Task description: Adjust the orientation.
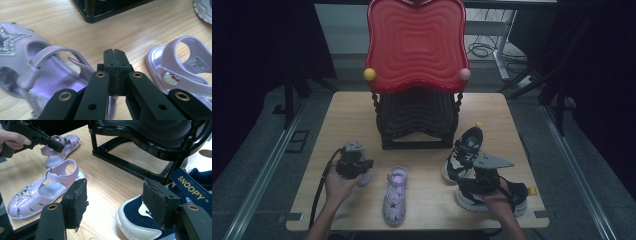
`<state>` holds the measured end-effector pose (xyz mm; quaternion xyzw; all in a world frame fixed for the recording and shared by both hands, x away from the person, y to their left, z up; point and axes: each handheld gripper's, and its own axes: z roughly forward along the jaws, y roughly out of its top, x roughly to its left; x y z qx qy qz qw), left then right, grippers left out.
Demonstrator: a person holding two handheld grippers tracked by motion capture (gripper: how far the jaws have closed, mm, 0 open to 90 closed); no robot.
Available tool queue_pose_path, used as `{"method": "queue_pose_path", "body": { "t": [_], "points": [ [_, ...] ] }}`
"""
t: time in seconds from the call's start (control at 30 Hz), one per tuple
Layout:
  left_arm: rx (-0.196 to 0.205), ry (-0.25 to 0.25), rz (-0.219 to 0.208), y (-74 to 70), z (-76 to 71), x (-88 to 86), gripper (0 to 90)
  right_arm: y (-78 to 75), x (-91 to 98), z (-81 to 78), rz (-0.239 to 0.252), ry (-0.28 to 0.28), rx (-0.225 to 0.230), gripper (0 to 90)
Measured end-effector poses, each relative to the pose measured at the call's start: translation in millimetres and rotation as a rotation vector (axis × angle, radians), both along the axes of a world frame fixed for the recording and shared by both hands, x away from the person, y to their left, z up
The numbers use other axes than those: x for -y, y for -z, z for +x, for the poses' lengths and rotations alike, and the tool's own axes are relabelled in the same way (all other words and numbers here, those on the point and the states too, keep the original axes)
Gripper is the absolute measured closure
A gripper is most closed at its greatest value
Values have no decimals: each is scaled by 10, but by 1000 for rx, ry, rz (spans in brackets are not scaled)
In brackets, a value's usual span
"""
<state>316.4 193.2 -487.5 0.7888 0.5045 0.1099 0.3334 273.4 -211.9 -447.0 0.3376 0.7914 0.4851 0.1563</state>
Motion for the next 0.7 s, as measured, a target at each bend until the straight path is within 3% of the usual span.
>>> {"method": "queue_pose_path", "body": {
  "t": [0.33,0.7],
  "points": [
    [0,-6,42,31,-51,66,900,0,-8,-7,0,-4,2,370],
    [-15,10,76,-13,-107,-56,900,-5,4,-5,2,4,1,370]
  ]
}}
